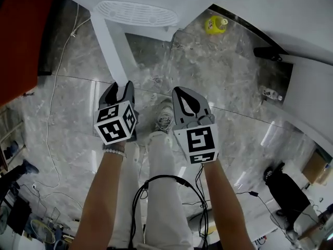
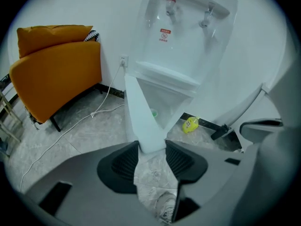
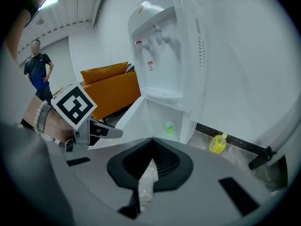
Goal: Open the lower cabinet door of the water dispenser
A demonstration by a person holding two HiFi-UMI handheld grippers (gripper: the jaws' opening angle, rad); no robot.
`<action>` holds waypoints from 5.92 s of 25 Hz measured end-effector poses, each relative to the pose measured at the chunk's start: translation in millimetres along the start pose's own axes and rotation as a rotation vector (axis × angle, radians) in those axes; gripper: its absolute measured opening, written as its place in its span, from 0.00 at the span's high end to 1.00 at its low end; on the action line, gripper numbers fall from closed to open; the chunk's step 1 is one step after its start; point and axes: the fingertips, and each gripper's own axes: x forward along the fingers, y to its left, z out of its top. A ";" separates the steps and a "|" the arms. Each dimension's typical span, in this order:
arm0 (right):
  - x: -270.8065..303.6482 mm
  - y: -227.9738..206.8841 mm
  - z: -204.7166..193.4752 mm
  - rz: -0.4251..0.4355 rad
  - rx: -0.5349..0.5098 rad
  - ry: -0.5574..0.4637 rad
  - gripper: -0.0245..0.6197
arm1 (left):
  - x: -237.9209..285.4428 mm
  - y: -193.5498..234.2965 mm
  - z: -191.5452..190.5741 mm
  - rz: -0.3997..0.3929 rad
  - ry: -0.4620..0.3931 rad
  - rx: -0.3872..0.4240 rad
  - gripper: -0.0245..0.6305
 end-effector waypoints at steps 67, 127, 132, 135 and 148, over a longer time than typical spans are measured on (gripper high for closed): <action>-27.8 51.2 60.8 -0.016 -0.010 0.014 0.96 | -121.8 91.3 64.6 0.059 -0.207 0.054 0.94; -330.8 113.1 330.8 -0.069 -0.123 -0.365 0.96 | -514.5 -92.1 282.8 -0.336 -0.606 0.444 0.94; -334.5 116.2 327.8 -0.067 -0.109 -0.351 0.96 | -519.4 -93.2 280.7 -0.345 -0.610 0.444 0.94; -337.0 117.4 330.8 -0.066 -0.116 -0.357 0.96 | -521.3 -94.8 279.9 -0.351 -0.612 0.444 0.94; -340.3 127.1 342.4 -0.067 -0.139 -0.394 0.96 | -519.5 -97.6 276.1 -0.378 -0.604 0.445 0.94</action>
